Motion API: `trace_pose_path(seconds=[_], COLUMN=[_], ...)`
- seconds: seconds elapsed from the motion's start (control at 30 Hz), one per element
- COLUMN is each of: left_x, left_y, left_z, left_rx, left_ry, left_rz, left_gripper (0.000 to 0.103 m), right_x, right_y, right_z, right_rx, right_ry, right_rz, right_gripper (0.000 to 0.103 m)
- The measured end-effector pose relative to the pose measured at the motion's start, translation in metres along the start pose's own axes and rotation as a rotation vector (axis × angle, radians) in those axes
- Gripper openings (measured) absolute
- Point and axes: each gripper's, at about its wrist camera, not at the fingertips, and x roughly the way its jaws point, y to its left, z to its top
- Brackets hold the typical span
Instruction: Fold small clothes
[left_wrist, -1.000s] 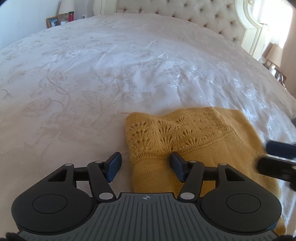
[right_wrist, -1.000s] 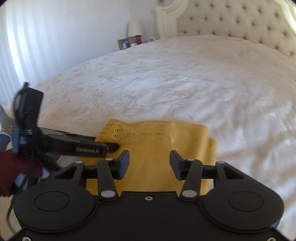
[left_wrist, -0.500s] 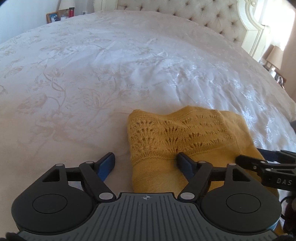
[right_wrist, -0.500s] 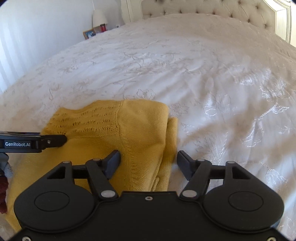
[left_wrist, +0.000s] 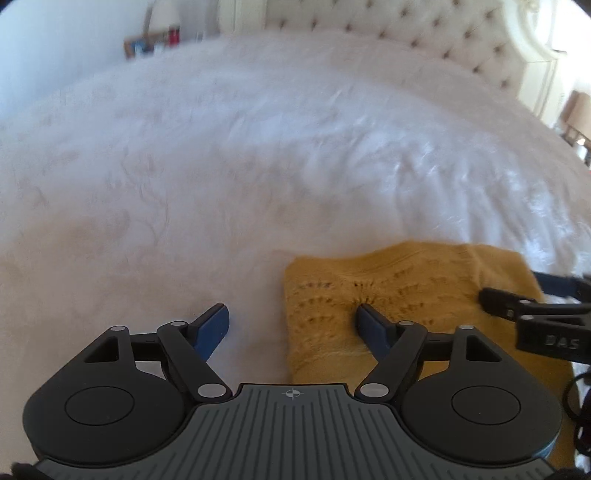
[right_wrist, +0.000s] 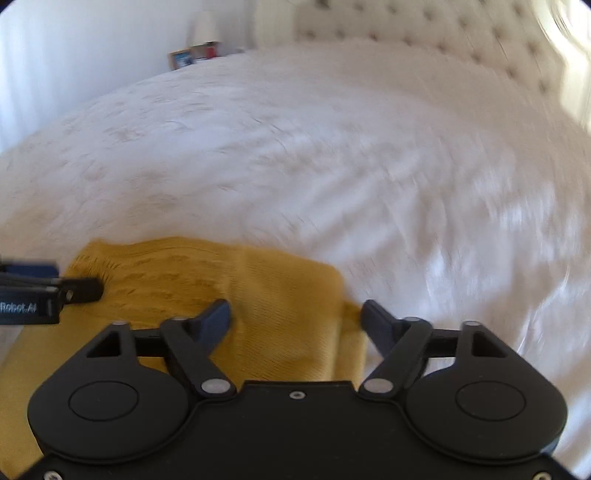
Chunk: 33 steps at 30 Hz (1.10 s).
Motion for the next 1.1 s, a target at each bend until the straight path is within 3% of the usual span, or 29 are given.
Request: trace_pose_path(seconds=[0.07,0.27,0.37,0.77,0.83,0.87,0.9,1.1], left_x=[0.004,-0.014,-0.029,-0.117,-0.13,-0.134,-0.139,-0.161], left_y=[0.003,0.001,-0.004,-0.028,-0.031,-0.033,-0.034,-0.039], left_z=[0.0,0.0,-0.003,-0.034,-0.046,-0.051,-0.058,-0.098], left_rx=[-0.025,-0.015,-0.012,0.01,0.012,0.014,0.016,0.014], left_ry=[0.006,-0.004,-0.023,-0.142,-0.132,-0.123,-0.115,-0.084], left_rz=[-0.009,-0.005,-0.002,-0.026,-0.054,-0.064,-0.071,-0.051], left_gripper=[0.08,0.079,0.079,0.08,0.087,0.1,0.103,0.103], right_x=[0.001,-0.029,-0.053,-0.144,-0.156,-0.162,-0.167,-0.191], right_y=[-0.013,-0.019,-0.022,-0.006,-0.003,-0.002,-0.001,-0.002], right_z=[-0.003,-0.001,0.002,-0.022,-0.03,-0.034,-0.039,-0.065], right_rx=[0.089,0.12,0.128,0.072,0.068,0.069,0.072,0.12], right_ry=[0.011,-0.046,-0.09,-0.134,-0.128,-0.123,-0.119,-0.065], right_rz=[0.033,0.057,0.073,0.104,0.095,0.093,0.096,0.07], right_gripper=[0.085,0.089,0.102,0.102,0.102,0.102,0.102,0.102])
